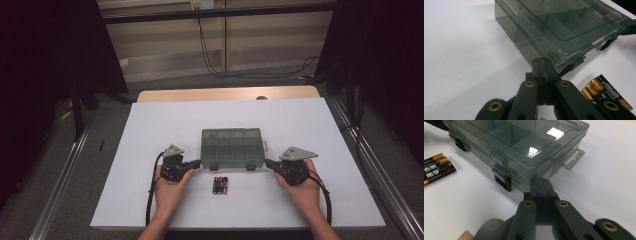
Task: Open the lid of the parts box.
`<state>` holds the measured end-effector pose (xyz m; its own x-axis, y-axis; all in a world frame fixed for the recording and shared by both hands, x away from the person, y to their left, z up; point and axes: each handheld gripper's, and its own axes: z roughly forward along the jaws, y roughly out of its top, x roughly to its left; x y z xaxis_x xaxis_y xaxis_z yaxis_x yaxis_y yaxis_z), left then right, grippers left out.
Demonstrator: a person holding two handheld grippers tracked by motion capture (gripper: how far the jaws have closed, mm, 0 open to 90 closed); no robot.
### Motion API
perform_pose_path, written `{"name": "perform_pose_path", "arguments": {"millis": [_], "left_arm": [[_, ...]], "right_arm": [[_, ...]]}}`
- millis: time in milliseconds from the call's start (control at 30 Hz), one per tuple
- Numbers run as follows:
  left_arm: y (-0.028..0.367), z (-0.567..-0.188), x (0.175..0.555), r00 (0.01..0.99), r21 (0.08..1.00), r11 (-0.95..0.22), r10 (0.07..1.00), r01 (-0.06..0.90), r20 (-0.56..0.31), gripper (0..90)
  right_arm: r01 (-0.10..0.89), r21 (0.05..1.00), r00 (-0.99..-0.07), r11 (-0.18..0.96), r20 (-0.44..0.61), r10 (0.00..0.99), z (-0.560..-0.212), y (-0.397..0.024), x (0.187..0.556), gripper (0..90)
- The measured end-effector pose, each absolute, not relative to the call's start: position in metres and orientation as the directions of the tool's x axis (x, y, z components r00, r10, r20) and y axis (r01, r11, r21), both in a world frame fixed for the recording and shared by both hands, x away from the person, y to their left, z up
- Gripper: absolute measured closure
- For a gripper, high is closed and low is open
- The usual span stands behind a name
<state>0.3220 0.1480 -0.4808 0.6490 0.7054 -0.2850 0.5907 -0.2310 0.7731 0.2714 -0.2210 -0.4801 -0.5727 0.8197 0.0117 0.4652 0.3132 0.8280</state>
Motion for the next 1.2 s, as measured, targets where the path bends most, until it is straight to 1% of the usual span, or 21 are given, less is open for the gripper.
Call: {"name": "perform_pose_path", "arguments": {"millis": [400,700,733,800,1000,1200], "left_arm": [[0.149,-0.475,0.320,0.659,0.798,-0.205,0.694,0.567,-0.289,90.0],[0.146,-0.466,0.320,0.670,0.816,-0.204,0.692,0.541,-0.271,90.0],[0.145,-0.465,0.321,0.676,0.818,-0.218,0.691,0.532,-0.256,90.0],[0.144,-0.464,0.322,0.668,0.819,-0.206,0.697,0.535,-0.260,90.0],[0.142,-0.460,0.324,0.673,0.828,-0.197,0.691,0.526,-0.263,90.0],[0.140,-0.452,0.329,0.687,0.845,-0.195,0.683,0.498,-0.248,90.0]], "right_arm": [[0.446,0.855,-0.579,0.264,0.051,0.814,-0.475,-0.222,0.273,90.0],[0.428,0.874,-0.587,0.230,0.075,0.806,-0.467,-0.223,0.278,90.0],[0.427,0.877,-0.584,0.219,0.083,0.807,-0.466,-0.222,0.279,90.0],[0.430,0.877,-0.582,0.213,0.090,0.808,-0.465,-0.221,0.281,90.0],[0.413,0.888,-0.584,0.200,0.090,0.807,-0.459,-0.221,0.286,90.0],[0.401,0.896,-0.590,0.190,0.094,0.802,-0.452,-0.220,0.291,90.0]]}}
